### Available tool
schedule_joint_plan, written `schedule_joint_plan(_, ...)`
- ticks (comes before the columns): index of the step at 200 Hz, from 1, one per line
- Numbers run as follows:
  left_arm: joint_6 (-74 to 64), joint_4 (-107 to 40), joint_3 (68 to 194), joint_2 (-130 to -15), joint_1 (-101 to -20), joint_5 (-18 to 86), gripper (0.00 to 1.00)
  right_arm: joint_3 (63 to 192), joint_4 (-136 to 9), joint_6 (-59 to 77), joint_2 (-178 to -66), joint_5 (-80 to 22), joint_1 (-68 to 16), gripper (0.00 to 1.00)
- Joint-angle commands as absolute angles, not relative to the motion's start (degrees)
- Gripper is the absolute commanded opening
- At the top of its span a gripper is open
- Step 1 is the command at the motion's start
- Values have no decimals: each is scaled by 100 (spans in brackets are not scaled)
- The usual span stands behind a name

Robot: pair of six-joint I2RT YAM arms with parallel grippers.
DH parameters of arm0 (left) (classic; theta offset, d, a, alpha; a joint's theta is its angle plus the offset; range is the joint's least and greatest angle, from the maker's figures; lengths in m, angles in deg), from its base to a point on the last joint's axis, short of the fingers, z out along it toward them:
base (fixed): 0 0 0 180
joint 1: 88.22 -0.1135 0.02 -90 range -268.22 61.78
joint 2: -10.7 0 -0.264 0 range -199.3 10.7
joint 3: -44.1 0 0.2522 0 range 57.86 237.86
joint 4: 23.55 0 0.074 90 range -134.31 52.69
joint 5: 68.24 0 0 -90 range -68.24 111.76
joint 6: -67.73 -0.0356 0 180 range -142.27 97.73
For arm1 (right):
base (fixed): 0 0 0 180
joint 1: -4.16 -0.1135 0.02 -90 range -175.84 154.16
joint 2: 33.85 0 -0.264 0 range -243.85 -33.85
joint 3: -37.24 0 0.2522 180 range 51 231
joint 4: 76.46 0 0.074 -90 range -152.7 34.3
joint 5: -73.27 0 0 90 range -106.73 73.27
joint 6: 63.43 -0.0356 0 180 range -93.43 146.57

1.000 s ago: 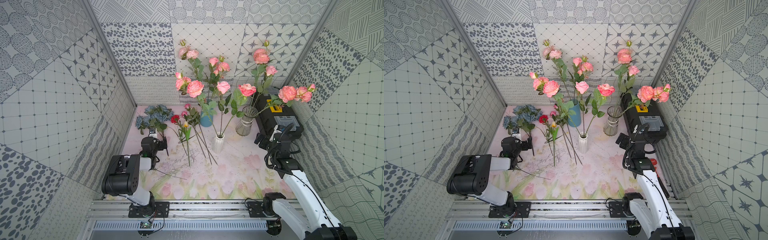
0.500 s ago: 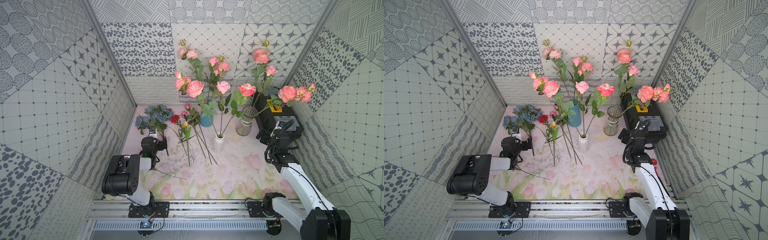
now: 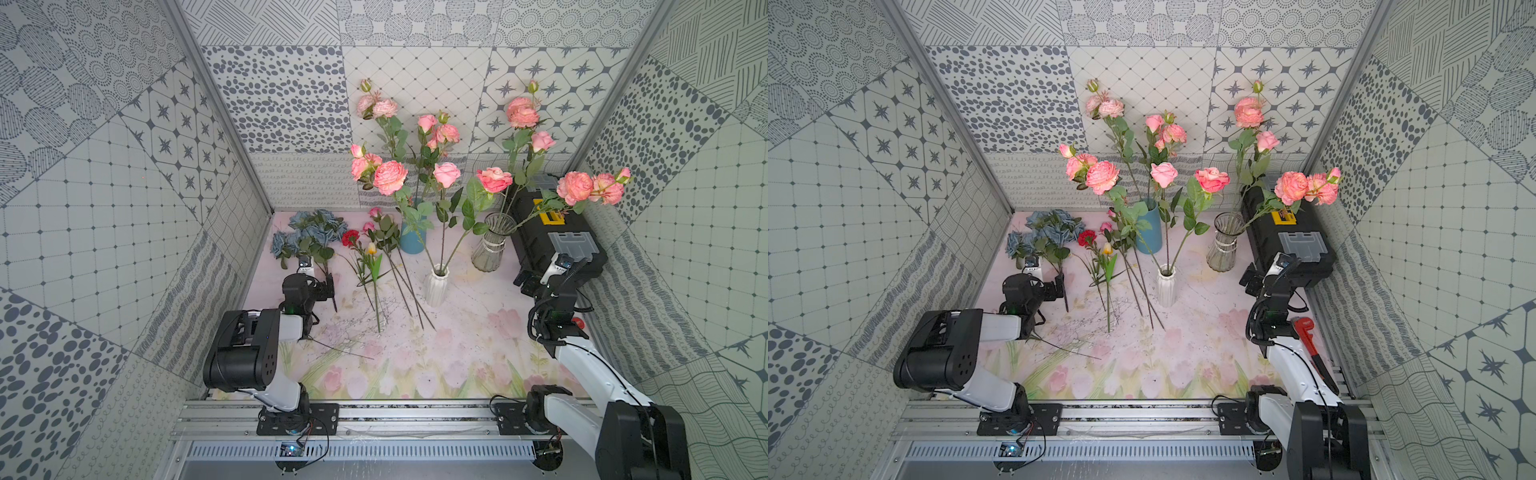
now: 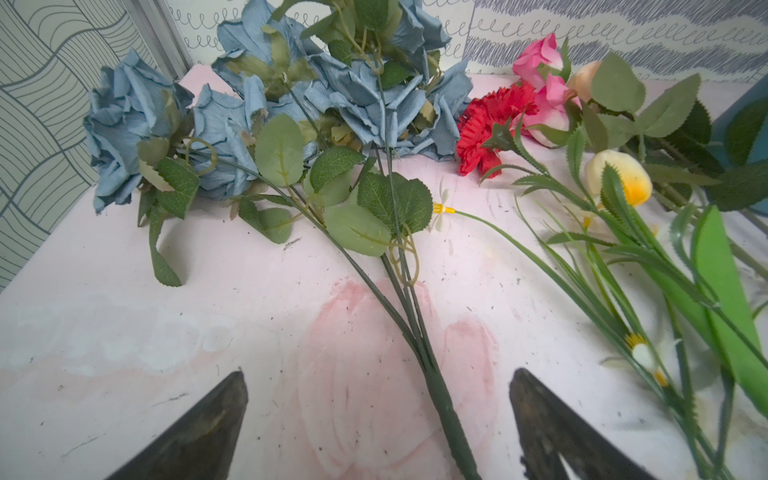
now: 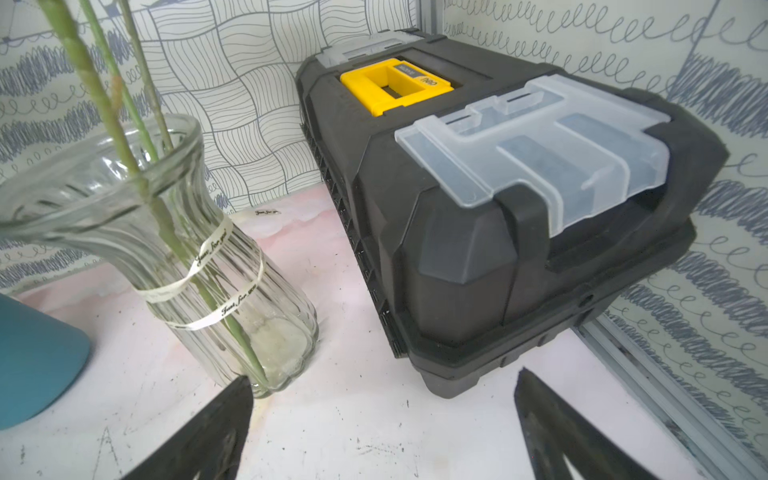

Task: Place the pink flowers into the vase
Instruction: Reset both arms

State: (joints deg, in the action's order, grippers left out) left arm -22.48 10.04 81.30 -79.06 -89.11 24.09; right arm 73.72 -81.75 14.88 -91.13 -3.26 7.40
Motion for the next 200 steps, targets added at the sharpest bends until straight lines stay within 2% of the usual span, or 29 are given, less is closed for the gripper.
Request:
schedule_joint_plan(1,-2315,980,8186,-7938,-8908,2422,98,7187,-9082,1943,-8725,-477,754,98)
schedule_joint_plan(35,-2315,980,8187,-7935,-8905,2422,98,6503,-9902,1741,-8468,-579,758,98)
schedule_joint_plan(78,-2313,980,8187,-7938,-8909,2422,98,6109,-10457,1721,-8822,-787,758,98)
schedule_joint_plan(101,-2315,980,8186,-7933,-8906,2422,98,5587,-11625,1704,-9151,-749,750,98)
schedule_joint_plan(200,-2317,980,8187,-7938,-8910,2422,98,5399,-13600,1557,-11170,-610,696,98)
